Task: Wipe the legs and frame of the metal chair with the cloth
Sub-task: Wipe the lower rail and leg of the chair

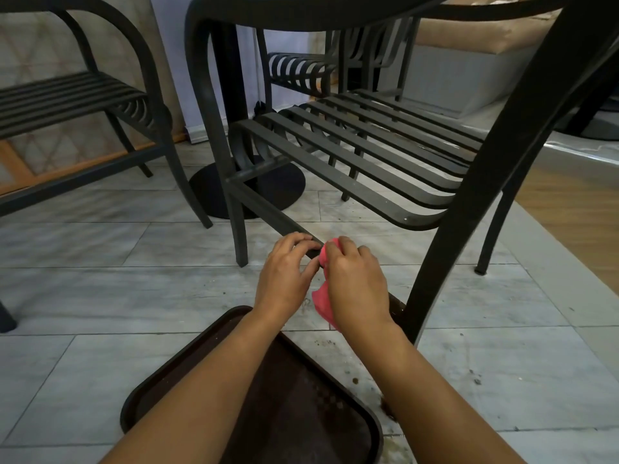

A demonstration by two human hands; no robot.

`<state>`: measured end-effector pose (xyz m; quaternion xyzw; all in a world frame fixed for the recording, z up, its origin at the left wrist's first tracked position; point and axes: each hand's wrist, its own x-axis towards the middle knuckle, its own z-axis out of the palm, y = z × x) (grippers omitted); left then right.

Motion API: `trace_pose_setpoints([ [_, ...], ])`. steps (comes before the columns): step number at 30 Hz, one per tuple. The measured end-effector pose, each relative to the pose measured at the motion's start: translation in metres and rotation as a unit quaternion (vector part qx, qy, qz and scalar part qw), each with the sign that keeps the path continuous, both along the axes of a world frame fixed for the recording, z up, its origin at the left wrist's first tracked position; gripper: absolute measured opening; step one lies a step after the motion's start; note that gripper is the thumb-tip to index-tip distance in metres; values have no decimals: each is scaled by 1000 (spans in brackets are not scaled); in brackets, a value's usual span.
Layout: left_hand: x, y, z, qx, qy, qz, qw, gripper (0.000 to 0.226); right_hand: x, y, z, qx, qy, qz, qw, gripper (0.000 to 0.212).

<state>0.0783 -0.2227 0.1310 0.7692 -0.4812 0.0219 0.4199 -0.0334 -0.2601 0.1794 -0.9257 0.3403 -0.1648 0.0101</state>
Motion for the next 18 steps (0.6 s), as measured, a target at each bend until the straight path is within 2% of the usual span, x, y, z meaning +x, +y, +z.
trace_pose_setpoints([
  [8, 2, 2, 2, 17, -16, -3, 1000, 25, 7, 0, -14, -34, 62, -11, 997, 46],
  [18, 2, 1, 3, 16, -17, 2, 1000, 25, -9, 6, -14, -66, 134, -45, 988, 50],
])
